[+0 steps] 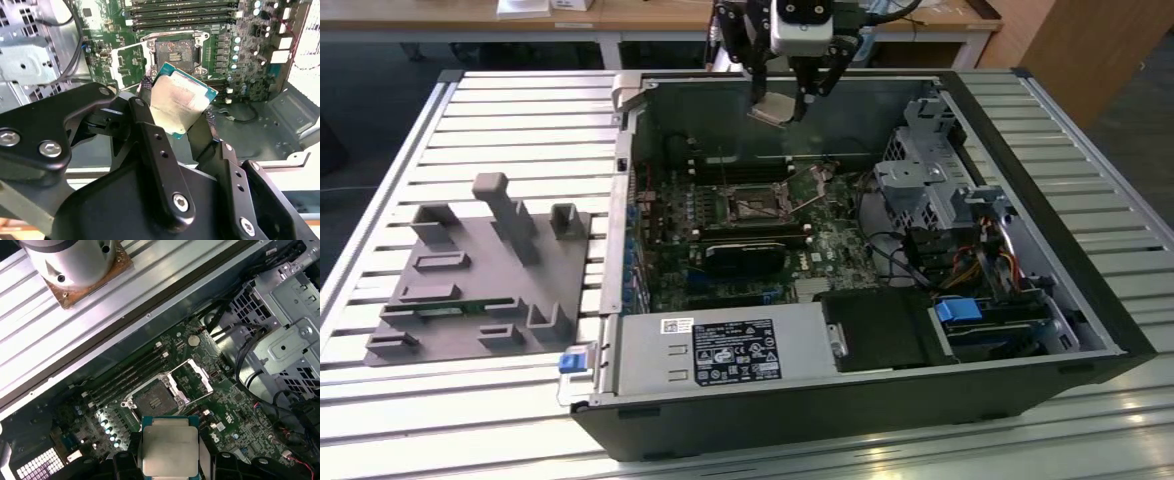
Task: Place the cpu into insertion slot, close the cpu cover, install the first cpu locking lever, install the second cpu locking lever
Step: 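Place the cpu into insertion slot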
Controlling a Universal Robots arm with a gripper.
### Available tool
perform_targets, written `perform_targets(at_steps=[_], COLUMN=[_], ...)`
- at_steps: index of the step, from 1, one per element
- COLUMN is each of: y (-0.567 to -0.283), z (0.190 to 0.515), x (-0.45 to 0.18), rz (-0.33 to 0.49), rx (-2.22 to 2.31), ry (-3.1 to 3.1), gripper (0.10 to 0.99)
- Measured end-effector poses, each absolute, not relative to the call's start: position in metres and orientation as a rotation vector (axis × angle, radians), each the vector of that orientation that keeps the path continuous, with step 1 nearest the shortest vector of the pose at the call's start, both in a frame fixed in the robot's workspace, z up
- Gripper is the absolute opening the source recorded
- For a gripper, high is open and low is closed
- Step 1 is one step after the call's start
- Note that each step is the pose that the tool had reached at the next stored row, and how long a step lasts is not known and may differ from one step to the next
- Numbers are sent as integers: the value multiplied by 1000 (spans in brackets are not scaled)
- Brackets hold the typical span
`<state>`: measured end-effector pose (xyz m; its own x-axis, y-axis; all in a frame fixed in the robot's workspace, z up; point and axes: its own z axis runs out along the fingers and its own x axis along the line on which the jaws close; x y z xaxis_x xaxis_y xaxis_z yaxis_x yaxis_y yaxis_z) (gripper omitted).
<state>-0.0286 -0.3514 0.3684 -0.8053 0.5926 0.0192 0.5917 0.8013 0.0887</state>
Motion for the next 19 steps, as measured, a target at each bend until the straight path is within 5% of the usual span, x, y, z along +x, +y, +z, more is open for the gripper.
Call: perform_targets(at_steps=[19], y=[-351], z=[357], x=[-29], rz=[126], rx=[1247], ry=[2860], gripper=[537])
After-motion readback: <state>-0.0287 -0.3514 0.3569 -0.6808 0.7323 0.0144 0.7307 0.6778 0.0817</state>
